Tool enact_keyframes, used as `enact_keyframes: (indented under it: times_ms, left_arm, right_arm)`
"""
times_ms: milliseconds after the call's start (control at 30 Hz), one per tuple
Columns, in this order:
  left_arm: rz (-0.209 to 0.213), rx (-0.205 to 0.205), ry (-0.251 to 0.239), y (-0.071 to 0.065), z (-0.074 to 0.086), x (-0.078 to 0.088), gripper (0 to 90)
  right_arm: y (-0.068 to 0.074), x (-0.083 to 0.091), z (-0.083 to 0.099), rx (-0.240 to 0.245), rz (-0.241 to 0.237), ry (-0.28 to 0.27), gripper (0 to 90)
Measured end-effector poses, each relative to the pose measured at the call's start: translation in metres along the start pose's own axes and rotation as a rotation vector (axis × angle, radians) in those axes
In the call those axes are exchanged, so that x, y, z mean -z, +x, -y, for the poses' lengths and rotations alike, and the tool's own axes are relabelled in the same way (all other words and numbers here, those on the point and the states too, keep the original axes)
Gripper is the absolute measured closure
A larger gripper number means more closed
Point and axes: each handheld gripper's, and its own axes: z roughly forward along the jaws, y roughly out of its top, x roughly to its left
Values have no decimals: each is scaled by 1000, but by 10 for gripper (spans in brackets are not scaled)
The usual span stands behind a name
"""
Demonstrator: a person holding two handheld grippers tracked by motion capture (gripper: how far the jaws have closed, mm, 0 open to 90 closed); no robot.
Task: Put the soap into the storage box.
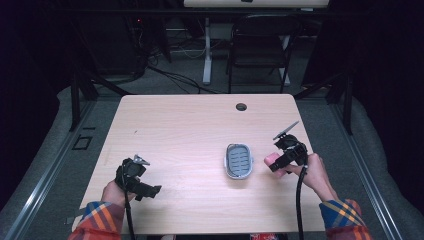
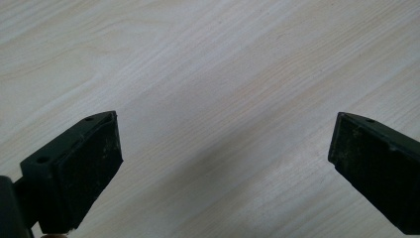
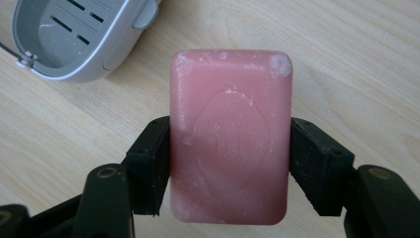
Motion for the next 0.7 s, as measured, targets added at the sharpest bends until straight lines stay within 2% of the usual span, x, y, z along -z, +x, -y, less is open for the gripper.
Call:
enact_keyframes:
  times_ms: [100,133,167,233,267,300,367,467,500,533,600,700]
  left_arm:
    - [0,0,0,0,0,0,2]
    - [0,0,0,0,0,0,2]
    - [0,0,0,0,0,0,2]
    - [0,-1,-1,0,0,0,2]
    - [0,-1,0,0,0,0,2]
    - [0,0,0,0,0,0,2]
    - [0,0,0,0,0,0,2]
    - [1,-1,4,0,-1,0,2]
    - [-4,-4,-1,0,0,0,2]
    - [-4,-4,-2,-1,0,0,2]
    - [1,-3,2,0,-1,0,2]
    - [-3,-6,-1,-1,-1,0,2]
  right_arm:
    - [1,0,-1,-7,-10,-8,372]
    - [1,2,-2,11,-3,3,372]
    - [2,1,-2,-6,-1,-16,372]
    - [3,2,-2,-3,0,-16,372]
    - [2,3,-4,12,-3,6,372]
    - [3,2,-4,3,-2,-10,372]
    - [3,4,-5,10,3,-4,372]
    - [4,4,-6,1,-10,-22,372]
    - [4,5,-8,20,-4,-7,372]
    - [4,6,-9,18,1,6,372]
    - [7,5,-9,16,0,-17,372]
    - [8,7,-11,23,-4,-13,372]
